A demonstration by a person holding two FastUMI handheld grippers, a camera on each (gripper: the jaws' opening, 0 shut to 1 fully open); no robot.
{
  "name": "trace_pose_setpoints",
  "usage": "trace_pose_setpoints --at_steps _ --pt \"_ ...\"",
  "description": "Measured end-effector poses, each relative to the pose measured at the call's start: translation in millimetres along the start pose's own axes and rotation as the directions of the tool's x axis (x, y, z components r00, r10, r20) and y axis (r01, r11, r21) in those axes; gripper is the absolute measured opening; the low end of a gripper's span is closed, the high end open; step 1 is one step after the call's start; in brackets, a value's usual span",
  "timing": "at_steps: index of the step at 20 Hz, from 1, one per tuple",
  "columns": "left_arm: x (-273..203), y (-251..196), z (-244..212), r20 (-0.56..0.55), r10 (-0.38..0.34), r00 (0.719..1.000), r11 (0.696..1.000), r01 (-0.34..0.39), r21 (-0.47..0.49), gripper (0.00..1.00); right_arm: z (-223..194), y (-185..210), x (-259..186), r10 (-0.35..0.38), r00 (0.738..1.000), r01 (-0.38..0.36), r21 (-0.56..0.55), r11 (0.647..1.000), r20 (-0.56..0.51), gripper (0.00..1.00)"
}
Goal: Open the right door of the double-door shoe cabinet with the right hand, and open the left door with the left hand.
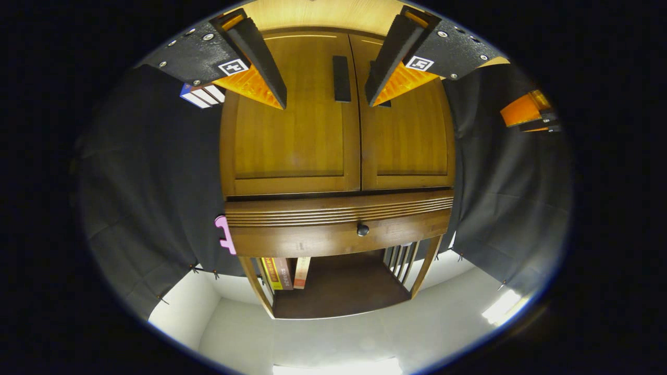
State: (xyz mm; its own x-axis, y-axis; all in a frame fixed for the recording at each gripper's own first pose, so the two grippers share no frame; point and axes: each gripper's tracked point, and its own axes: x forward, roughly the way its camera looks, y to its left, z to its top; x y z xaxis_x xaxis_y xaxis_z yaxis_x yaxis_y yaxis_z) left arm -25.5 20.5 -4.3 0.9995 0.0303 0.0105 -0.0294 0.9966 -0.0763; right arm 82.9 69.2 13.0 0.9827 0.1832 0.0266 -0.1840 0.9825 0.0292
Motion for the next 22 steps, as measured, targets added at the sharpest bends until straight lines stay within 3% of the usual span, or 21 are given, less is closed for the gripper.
trace_pose_setpoints --at_steps 3,5,6,7,8,13,17,20,21,22 --pt "-6.0 6.3 5.4 0.017 0.022 1.0 0.999 -0.023 0.028 0.96 -17.8 10.1 36.8 0.029 0.999 -0.03 -0.022 0.999 -0.018 1.0" --pt "-11.8 4.5 5.9 0.017 0.008 1.0 1.0 -0.008 0.017 0.94 -35.0 17.8 57.3 0.043 0.998 -0.044 -0.027 0.999 -0.037 0.93" --pt "-15.7 4.1 6.4 0.017 0.001 1.0 1.0 -0.002 0.002 0.95 -45.5 17.9 65.0 0.037 0.998 -0.038 -0.024 0.999 -0.051 1.0" --pt "-18.2 6.1 8.0 0.021 0.001 1.0 1.0 -0.001 -0.01 0.95 -55.1 19.9 71.9 0.03 0.997 -0.032 -0.025 0.999 -0.064 1.0" --pt "-21.3 10.1 9.2 0.024 0.007 1.0 1.0 -0.007 -0.015 0.94 -64.5 20.0 79.3 0.025 0.997 -0.027 -0.033 0.999 -0.07 0.87" --pt "-30.1 32.0 21.0 0.054 0.022 0.998 1.0 -0.023 0.007 0.96 -107.1 7.5 112.2 -0.035 0.99 0.027 -0.061 0.998 -0.134 0.74" --pt "-30.2 44.1 25.2 0.069 0.058 0.996 0.997 -0.06 0.037 0.94 -114.3 7.3 123.7 -0.032 0.989 0.028 -0.031 0.999 -0.145 0.63" --pt "-28.0 42.0 18.1 0.05 0.054 0.997 0.998 -0.055 0.034 0.96 -120.1 10.1 132.7 -0.02 0.987 0.021 0.006 1.0 -0.157 0.48" --pt "-26.9 43.1 18.4 0.052 0.057 0.997 0.998 -0.058 0.035 0.94 -123.3 9.1 133.8 -0.031 0.987 0.03 -0.006 1.0 -0.16 0.54" --pt "-27.3 43.7 17.7 0.051 0.06 0.997 0.997 -0.062 0.035 0.96 -122.4 13.2 133.0 -0.026 0.991 0.026 0.0 1.0 -0.134 0.51"
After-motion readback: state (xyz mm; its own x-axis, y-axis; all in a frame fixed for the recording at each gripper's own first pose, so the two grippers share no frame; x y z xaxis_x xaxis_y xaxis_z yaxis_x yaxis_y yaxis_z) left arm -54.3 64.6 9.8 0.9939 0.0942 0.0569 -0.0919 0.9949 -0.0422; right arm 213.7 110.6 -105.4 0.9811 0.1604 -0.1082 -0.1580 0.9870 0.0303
